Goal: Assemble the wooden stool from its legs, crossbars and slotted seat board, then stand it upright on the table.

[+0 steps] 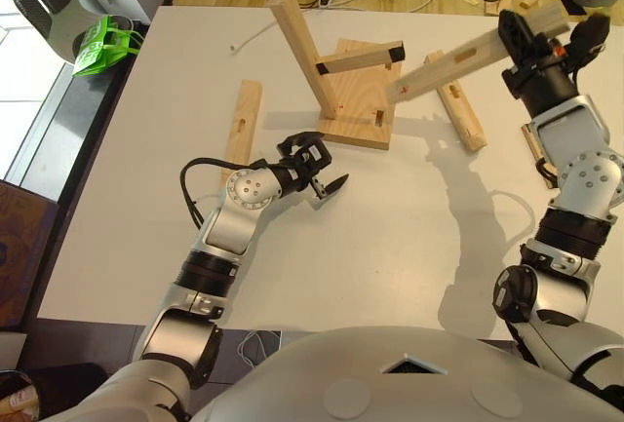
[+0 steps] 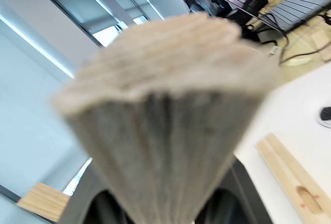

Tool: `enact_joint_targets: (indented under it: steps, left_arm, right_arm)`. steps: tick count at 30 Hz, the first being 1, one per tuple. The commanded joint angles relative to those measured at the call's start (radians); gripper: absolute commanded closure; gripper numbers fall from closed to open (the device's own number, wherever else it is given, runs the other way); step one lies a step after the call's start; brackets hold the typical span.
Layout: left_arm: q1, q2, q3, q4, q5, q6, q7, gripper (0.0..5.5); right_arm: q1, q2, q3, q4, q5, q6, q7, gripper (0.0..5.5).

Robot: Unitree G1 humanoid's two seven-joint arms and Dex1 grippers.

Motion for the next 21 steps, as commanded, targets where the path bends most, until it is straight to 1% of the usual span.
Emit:
enact_joint_targets:
  steps: [1, 11, 15, 21]
  left_arm:
    - [-0.004, -0.002, -0.006, 0.002, -0.001, -0.006, 0.001, 0.56]
    - [-0.01, -0.012, -0.006, 0.007, -0.001, -0.01, 0.008, 0.56]
    - [-0.009, -0.012, -0.005, 0.008, -0.002, -0.014, 0.009, 0.56]
    - [-0.01, -0.012, -0.006, 0.011, -0.002, -0.021, 0.008, 0.56]
  right_arm:
    - [-0.013, 0.019, 0.022, -0.014, 0.007, 0.008, -0.028, 4.51]
    - [0.115, 0.079, 0.104, 0.028, -0.147, -0.068, -0.057, 4.51]
    - [0.127, 0.081, 0.11, 0.034, -0.19, -0.109, -0.066, 4.51]
    - [0.107, 0.091, 0.097, 0.03, -0.186, -0.139, -0.077, 4.51]
